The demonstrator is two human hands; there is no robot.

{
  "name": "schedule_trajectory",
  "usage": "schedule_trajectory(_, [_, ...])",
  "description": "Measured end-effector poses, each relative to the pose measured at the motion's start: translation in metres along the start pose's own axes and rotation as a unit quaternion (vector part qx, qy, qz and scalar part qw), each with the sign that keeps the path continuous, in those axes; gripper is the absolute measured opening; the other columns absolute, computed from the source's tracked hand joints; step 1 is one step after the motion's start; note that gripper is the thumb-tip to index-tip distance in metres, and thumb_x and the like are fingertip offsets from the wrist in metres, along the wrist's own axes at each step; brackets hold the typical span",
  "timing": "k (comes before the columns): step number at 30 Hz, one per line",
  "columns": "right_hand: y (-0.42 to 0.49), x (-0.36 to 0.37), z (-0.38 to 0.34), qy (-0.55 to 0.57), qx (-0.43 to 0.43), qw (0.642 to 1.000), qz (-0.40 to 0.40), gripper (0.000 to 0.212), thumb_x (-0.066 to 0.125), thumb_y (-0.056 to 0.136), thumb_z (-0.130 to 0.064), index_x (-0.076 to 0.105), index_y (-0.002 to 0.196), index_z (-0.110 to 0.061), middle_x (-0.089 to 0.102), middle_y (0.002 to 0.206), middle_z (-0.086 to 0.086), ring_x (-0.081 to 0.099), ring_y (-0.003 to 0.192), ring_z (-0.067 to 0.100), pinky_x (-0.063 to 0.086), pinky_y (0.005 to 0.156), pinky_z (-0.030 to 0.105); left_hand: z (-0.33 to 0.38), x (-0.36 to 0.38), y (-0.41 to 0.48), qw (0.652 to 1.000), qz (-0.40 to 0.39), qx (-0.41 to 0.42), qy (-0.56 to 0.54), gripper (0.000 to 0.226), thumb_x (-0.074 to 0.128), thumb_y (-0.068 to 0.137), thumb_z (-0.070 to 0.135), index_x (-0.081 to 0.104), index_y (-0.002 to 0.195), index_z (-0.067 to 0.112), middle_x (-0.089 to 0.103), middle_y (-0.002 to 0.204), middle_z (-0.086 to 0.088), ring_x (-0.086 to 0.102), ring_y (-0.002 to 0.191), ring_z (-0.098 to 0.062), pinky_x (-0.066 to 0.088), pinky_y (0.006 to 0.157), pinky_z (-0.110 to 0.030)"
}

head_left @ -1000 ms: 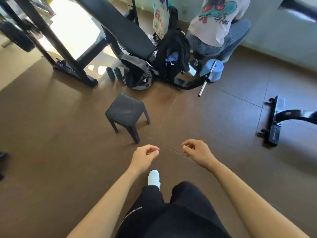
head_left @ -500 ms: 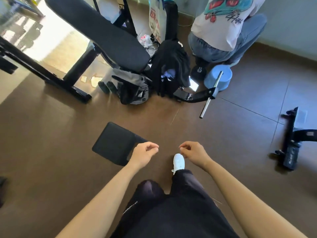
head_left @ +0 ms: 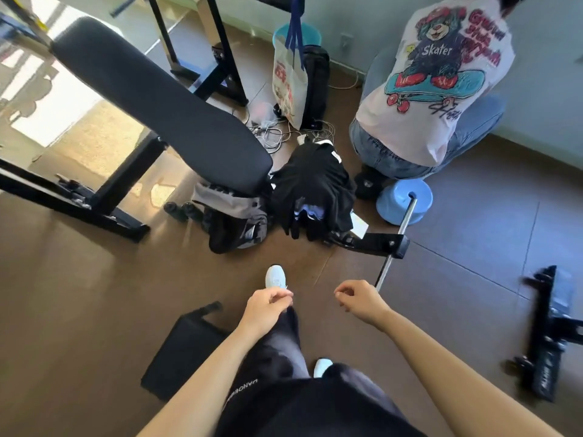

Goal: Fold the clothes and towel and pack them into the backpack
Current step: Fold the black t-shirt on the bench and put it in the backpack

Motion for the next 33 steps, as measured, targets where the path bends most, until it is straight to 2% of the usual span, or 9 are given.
schedule_trajectory(5, [0.073, -0.041, -0.056, 0.028, 0.031, 0.999, 0.029, 0.017, 0.06, 0.095, -0.018, 0.071, 0.085, -0.025, 0.072, 0.078, -0.004, 0.067, 0.071, 0.012, 0.056, 0.071, 0.024, 0.062, -0.048, 0.118, 0.999, -0.037, 0.02, 0.014, 0.021, 0.071, 0.085, 0.022, 0.076, 0.07, 0.036, 0.077, 0.076, 0.006, 0.071, 0.075, -0.018, 0.057, 0.089, -0.041])
schedule_trajectory(10, [0.152, -0.088, -0.1, 0.066, 0.041, 0.996, 0.052, 0.012, 0.061, 0.094, -0.018, 0.072, 0.09, -0.019, 0.072, 0.082, 0.0, 0.066, 0.066, 0.01, 0.055, 0.067, 0.024, 0.138, -0.09, 0.215, 0.999, -0.013, 0.047, 0.017, 0.012, 0.068, 0.092, 0.015, 0.077, 0.089, 0.023, 0.078, 0.086, -0.002, 0.074, 0.083, -0.022, 0.058, 0.088, -0.038])
schedule_trajectory(14, [0.231, -0.132, -0.112, 0.114, 0.061, 0.986, 0.11, 0.016, 0.064, 0.094, -0.016, 0.067, 0.109, -0.018, 0.067, 0.088, 0.0, 0.066, 0.066, 0.014, 0.05, 0.062, 0.023, 0.193, -0.101, 0.286, 0.997, 0.007, 0.072, 0.026, 0.018, 0.058, 0.101, 0.016, 0.075, 0.105, 0.016, 0.077, 0.092, 0.001, 0.072, 0.091, -0.018, 0.056, 0.086, -0.033])
schedule_trajectory(19, [0.33, -0.169, -0.085, 0.132, 0.097, 0.977, 0.135, 0.032, 0.066, 0.09, -0.011, 0.061, 0.121, -0.015, 0.063, 0.093, 0.001, 0.067, 0.071, 0.022, 0.057, 0.074, 0.037, 0.238, -0.088, 0.376, 0.99, 0.002, 0.107, 0.087, 0.019, 0.057, 0.1, 0.019, 0.075, 0.106, 0.018, 0.074, 0.096, 0.007, 0.068, 0.095, -0.013, 0.055, 0.094, -0.037])
schedule_trajectory(23, [0.387, -0.178, -0.046, 0.126, 0.141, 0.973, 0.133, 0.049, 0.07, 0.087, -0.012, 0.055, 0.134, -0.017, 0.064, 0.128, 0.008, 0.069, 0.097, 0.028, 0.056, 0.094, 0.043, 0.255, -0.06, 0.449, 0.977, -0.015, 0.145, 0.157, 0.025, 0.051, 0.102, 0.013, 0.073, 0.109, 0.022, 0.072, 0.112, 0.004, 0.065, 0.108, -0.016, 0.051, 0.102, -0.038])
schedule_trajectory(26, [0.415, -0.18, -0.026, 0.104, 0.147, 0.979, 0.096, 0.067, 0.069, 0.087, -0.002, 0.044, 0.148, -0.016, 0.054, 0.145, 0.006, 0.058, 0.125, 0.029, 0.051, 0.094, 0.035, 0.263, -0.045, 0.5, 0.953, -0.028, 0.17, 0.249, 0.042, 0.041, 0.099, 0.0, 0.067, 0.123, 0.022, 0.061, 0.133, 0.001, 0.052, 0.127, -0.021, 0.038, 0.107, -0.03])
schedule_trajectory(28, [0.43, -0.175, -0.014, 0.107, 0.15, 0.982, 0.05, 0.071, 0.067, 0.086, 0.004, 0.042, 0.15, -0.019, 0.053, 0.145, 0.005, 0.058, 0.123, 0.03, 0.051, 0.087, 0.032, 0.266, -0.038, 0.528, 0.923, -0.081, 0.177, 0.332, 0.051, 0.04, 0.096, -0.002, 0.057, 0.136, 0.024, 0.054, 0.144, 0.0, 0.041, 0.136, -0.025, 0.036, 0.111, -0.037])
schedule_trajectory(30, [0.441, -0.169, -0.006, 0.098, 0.139, 0.985, 0.026, 0.07, 0.068, 0.085, 0.005, 0.046, 0.147, -0.018, 0.057, 0.139, 0.005, 0.058, 0.122, 0.029, 0.05, 0.094, 0.034, 0.265, -0.032, 0.548, 0.886, -0.148, 0.16, 0.41, 0.06, 0.043, 0.094, 0.001, 0.045, 0.148, 0.027, 0.044, 0.154, 0.0, 0.031, 0.145, -0.029, 0.032, 0.115, -0.048])
schedule_trajectory(33, [0.449, -0.163, -0.004, 0.113, 0.131, 0.984, 0.044, 0.053, 0.071, 0.086, 0.0, 0.058, 0.135, -0.015, 0.063, 0.124, 0.007, 0.059, 0.109, 0.024, 0.05, 0.094, 0.037, 0.267, -0.025, 0.566, 0.849, -0.201, 0.107, 0.477, 0.064, 0.05, 0.093, 0.014, 0.036, 0.153, 0.03, 0.037, 0.158, -0.001, 0.025, 0.147, -0.033, 0.021, 0.115, -0.054])
Point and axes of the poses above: each hand's wrist, its own y-axis towards the middle knuckle, its own x-axis out of the palm, z = x × y, the point moved 2 cm from there along y, towards the middle knuckle
